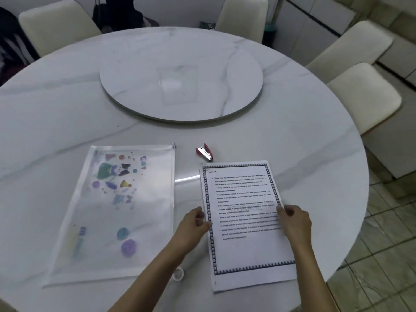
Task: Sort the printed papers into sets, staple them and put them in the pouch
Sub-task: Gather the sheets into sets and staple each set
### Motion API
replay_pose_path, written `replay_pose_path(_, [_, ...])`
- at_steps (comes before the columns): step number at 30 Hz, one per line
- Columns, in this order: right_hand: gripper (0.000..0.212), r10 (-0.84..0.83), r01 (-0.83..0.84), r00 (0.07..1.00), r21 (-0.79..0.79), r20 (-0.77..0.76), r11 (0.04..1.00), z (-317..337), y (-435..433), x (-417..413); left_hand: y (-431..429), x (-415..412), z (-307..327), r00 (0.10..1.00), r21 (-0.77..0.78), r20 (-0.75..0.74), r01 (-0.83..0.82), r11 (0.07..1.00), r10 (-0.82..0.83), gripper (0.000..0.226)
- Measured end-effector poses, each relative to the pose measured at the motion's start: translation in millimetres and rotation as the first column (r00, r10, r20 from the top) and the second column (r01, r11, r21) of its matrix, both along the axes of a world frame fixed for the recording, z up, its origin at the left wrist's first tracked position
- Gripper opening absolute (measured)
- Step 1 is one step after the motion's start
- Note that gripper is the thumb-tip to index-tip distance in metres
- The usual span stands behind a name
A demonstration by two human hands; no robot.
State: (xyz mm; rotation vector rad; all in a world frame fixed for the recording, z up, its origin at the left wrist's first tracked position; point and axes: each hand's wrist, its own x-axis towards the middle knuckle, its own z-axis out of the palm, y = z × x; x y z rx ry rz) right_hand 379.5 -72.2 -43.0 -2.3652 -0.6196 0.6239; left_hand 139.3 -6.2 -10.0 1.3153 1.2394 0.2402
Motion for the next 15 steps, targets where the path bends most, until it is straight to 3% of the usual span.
replay_pose_path(4, [0.041,-0.002,0.005,0.995,0.022,-0.102,1.0,6,-1,1,4,7,0,0.997,-0.01,-0.009,-0.077,0.997,0.077,0.014])
replay_pose_path(10, [0.023,0.097,-0.09,0.97,0.042,-0.223,0.995,8,-6,-10,6,9,-10,0.988,-0.004,-0.058,-0.142,0.99,0.142,0.039])
replay_pose_path(15, [0.015,0.192,-0.15,0.956,0.195,-0.22,0.969,17,-15,-21,3,4,-19,0.981,0.113,-0.058,-0.178,0.978,0.185,0.029])
